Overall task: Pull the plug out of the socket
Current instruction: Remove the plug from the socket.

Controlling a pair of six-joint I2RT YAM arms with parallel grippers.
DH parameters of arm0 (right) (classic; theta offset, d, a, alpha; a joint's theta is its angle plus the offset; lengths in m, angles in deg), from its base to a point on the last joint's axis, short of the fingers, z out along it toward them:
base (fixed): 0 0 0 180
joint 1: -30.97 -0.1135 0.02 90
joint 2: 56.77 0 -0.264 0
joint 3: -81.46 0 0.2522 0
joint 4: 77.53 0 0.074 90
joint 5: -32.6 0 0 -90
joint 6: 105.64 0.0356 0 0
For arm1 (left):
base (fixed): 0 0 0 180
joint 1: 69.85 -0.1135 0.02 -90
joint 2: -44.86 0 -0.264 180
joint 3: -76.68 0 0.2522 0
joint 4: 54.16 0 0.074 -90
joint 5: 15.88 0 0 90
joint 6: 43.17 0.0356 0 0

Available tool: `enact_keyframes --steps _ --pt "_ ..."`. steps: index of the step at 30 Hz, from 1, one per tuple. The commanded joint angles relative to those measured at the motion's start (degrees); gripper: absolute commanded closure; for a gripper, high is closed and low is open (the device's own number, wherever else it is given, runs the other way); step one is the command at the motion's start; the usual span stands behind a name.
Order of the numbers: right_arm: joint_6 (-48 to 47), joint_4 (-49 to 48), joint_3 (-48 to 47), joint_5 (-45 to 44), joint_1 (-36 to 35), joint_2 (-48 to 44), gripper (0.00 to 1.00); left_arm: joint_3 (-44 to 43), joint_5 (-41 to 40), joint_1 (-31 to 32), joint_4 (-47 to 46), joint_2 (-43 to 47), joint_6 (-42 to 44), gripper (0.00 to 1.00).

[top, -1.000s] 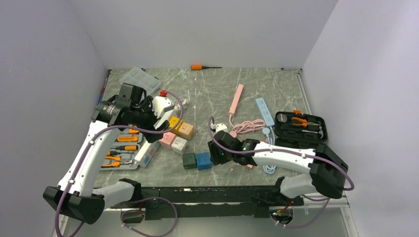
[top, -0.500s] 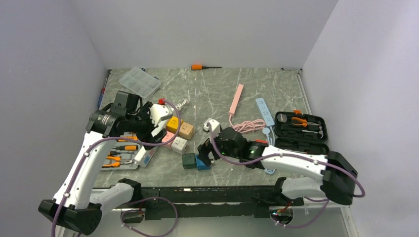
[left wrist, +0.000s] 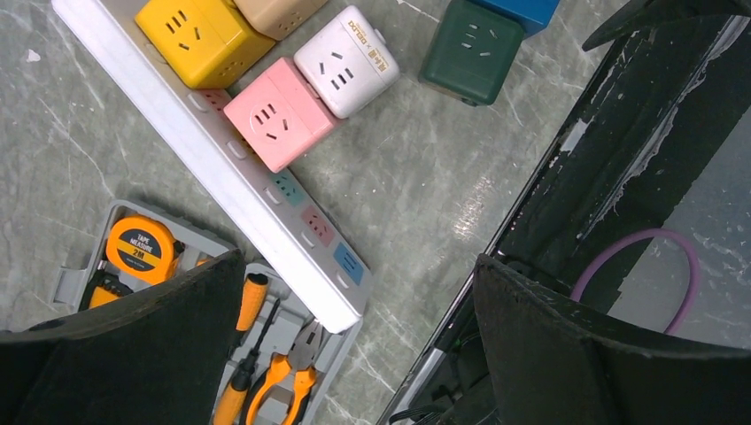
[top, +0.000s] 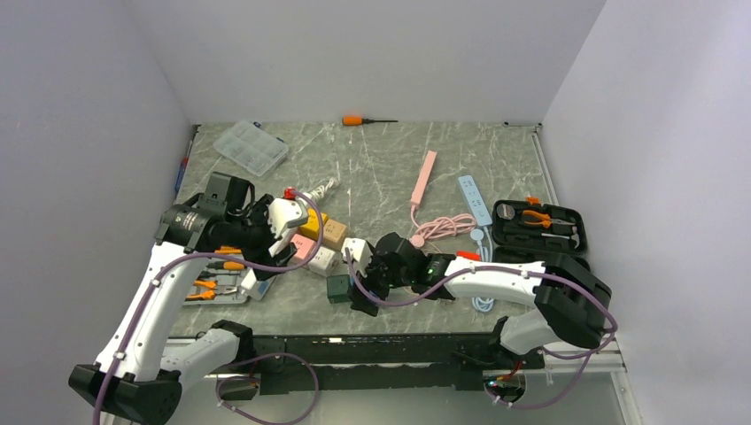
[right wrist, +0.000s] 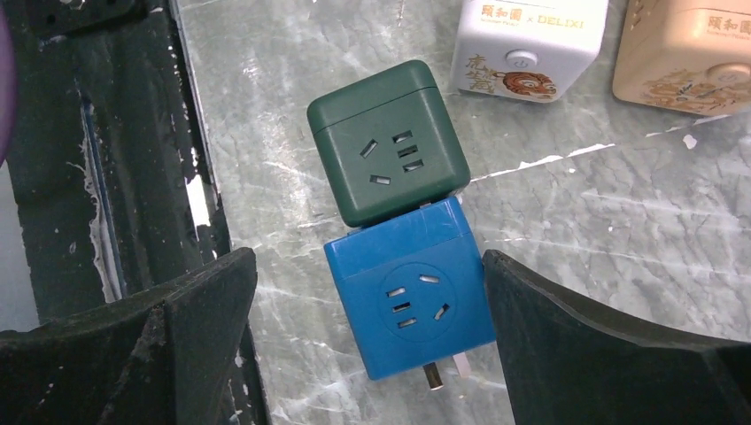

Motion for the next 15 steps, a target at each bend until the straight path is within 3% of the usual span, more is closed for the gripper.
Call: enact_keyframes --steps 1,15 --pt "-2.1 -0.9 -0.6 4.3 0.0 -0.2 0.00 -2.5 1.8 -0.4 1.5 0.4 2.3 0.01" --pt "1.3 -1.6 4.6 -1.5 -3.5 -2.7 0.02 -7.2 0.7 -0.4 3.2 -1.6 3.1 0.01"
